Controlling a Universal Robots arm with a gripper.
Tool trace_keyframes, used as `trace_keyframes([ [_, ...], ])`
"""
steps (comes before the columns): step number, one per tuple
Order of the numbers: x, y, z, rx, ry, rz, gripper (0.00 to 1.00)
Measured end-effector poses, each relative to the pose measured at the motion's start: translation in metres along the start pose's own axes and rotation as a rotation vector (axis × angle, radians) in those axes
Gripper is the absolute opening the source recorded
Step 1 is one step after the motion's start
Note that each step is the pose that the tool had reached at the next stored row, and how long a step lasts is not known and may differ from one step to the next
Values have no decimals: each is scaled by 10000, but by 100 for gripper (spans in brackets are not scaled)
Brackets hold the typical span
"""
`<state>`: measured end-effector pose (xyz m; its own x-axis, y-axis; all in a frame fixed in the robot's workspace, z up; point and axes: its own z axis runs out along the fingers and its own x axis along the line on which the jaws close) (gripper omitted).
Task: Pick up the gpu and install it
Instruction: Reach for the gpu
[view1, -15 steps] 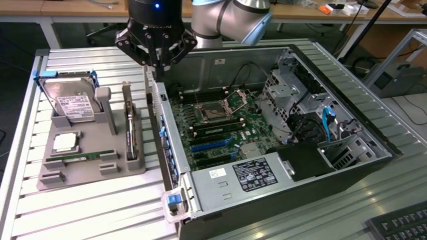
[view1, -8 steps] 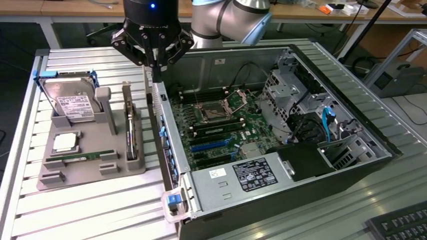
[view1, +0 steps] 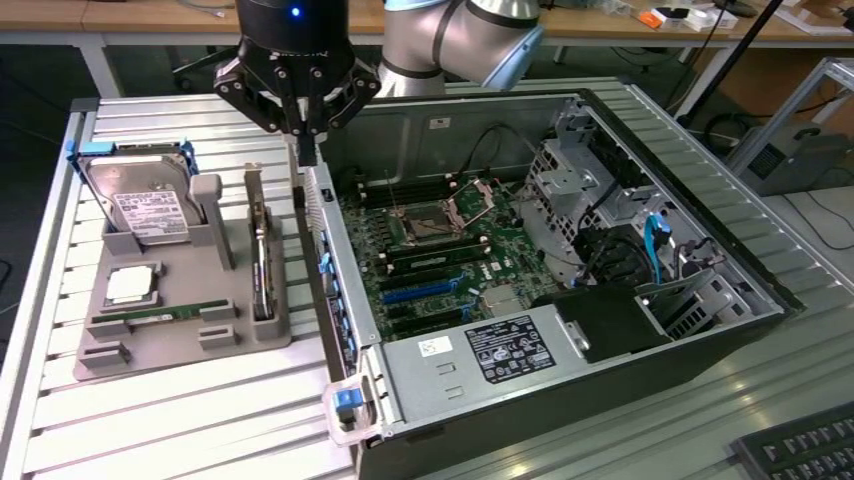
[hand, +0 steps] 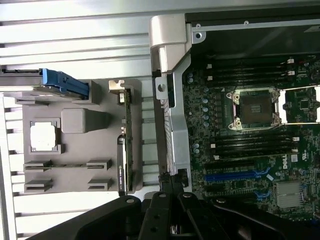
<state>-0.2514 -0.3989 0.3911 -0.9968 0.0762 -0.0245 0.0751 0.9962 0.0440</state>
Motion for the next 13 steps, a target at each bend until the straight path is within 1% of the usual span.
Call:
trace_keyframes([
  [13, 79, -6, 2, -1, 0, 0, 11],
])
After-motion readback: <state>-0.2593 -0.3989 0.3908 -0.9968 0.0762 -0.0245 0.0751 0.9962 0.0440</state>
